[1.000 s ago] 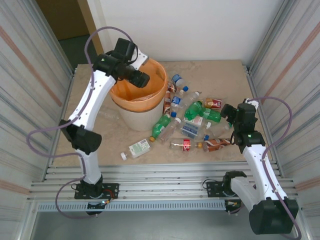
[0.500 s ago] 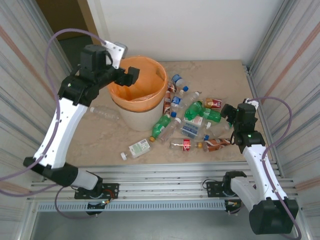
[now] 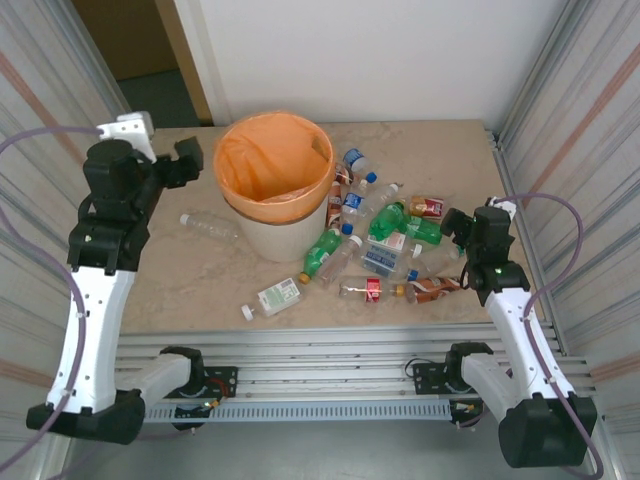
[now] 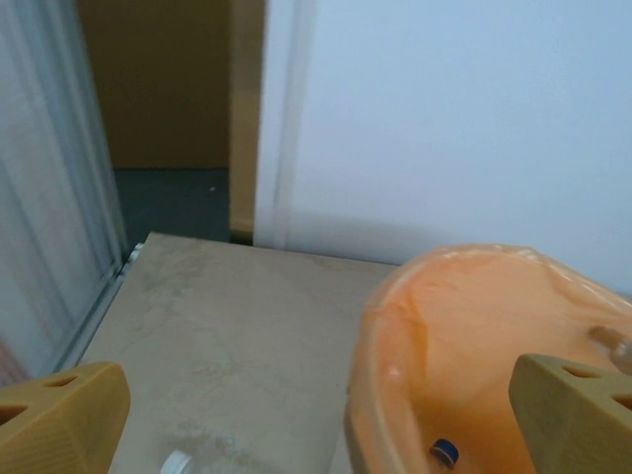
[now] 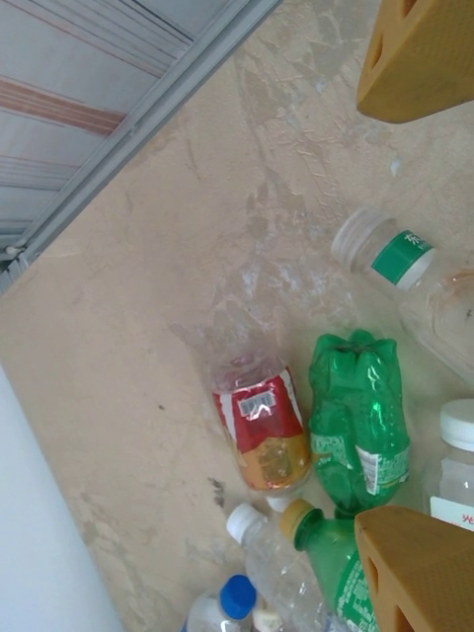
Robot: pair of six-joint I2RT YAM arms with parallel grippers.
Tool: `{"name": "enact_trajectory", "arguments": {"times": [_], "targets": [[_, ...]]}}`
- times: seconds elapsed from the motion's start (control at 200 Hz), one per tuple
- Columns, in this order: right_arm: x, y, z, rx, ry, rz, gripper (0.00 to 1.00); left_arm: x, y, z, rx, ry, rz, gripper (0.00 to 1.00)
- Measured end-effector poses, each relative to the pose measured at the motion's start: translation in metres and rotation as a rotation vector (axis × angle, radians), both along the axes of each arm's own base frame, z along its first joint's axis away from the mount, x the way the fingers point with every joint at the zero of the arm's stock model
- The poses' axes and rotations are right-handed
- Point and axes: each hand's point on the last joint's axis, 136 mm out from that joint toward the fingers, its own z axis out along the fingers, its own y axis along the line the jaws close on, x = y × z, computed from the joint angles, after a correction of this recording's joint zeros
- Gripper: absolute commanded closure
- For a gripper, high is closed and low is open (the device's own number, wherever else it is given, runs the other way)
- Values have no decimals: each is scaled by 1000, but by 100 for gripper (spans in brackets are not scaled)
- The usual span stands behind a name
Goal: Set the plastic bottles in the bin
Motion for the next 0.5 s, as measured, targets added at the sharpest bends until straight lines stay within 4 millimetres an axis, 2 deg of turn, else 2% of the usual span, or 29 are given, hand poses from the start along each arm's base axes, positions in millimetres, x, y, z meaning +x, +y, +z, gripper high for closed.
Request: {"name": "enact_trajectory", "arguments": {"times": [0.1,0.19,0.356,0.501], "targets": [[1,0,-2,0,9,0,2,1,16,-22,-77,40,57,1],[0,0,-4,-1,15,0,2,4,25,-51,-142,101,94,1],[-2,0,-7,-1,32,0,2,7,34,-99,-230,203,150,1],[-2,0,-11,-2,49,0,2,10,35,-130,-277,267,180,1]]}}
